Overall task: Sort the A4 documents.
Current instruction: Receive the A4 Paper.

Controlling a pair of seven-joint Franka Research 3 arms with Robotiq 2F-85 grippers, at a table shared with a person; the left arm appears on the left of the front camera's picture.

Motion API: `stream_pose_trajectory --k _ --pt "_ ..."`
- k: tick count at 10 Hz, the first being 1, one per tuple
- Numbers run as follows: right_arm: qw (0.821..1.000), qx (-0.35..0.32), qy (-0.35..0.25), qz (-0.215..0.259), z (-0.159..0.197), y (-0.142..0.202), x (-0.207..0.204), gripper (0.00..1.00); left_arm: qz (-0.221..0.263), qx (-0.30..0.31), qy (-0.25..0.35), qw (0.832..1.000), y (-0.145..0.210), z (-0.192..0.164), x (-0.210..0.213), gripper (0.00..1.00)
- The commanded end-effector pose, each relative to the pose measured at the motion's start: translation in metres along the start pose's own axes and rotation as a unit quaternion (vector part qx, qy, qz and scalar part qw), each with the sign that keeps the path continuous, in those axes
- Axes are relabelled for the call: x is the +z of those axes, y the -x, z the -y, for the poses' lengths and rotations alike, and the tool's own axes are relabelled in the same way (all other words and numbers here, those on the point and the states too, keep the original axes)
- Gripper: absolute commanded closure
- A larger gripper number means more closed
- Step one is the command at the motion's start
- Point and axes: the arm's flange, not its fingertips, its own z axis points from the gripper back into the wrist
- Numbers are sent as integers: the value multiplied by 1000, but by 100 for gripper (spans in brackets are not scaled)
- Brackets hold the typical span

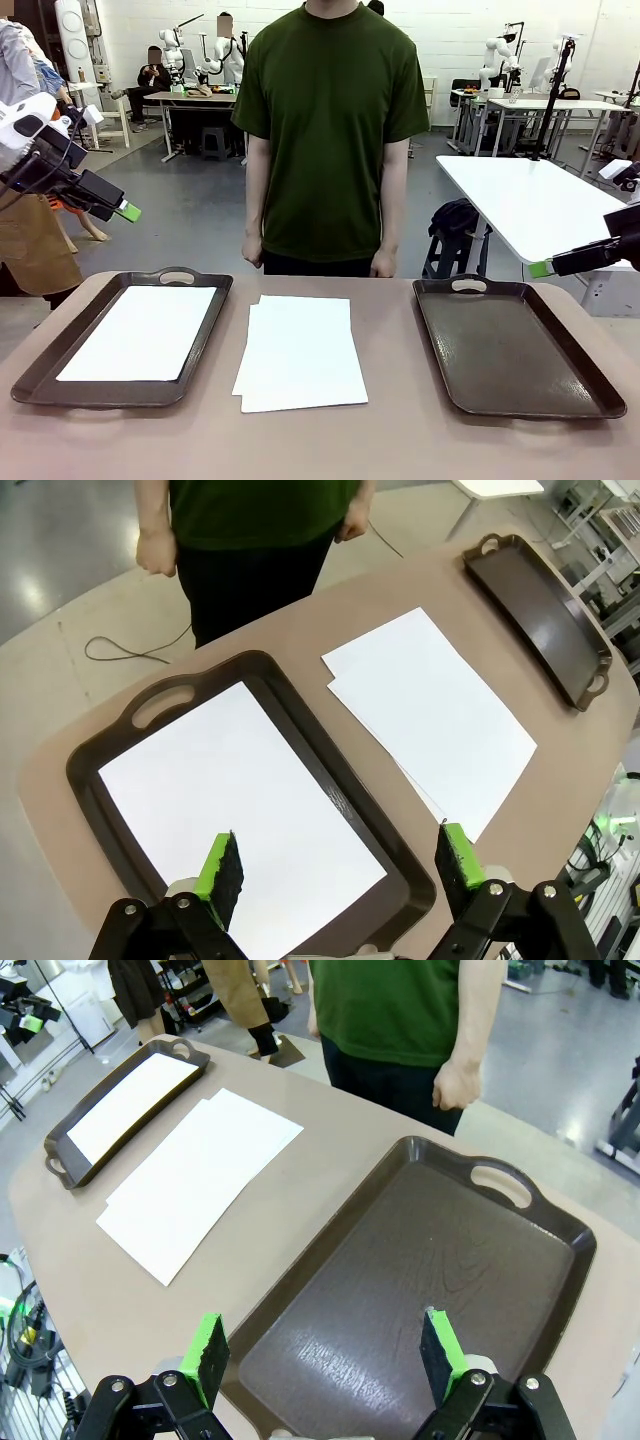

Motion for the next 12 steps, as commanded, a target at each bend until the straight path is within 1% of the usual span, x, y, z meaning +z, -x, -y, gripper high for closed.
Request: stream_pose_trajectory --k 1,2,12 --pt "1000 1 -8 4 2 2 -3 0 4 6 34 999 -1 -2 -3 0" --pt "1000 1 -8 4 2 2 -3 0 0 0 0 1000 0 0 0 0" --pt "1000 1 -8 4 2 2 -3 0 0 0 0 1000 0 0 0 0"
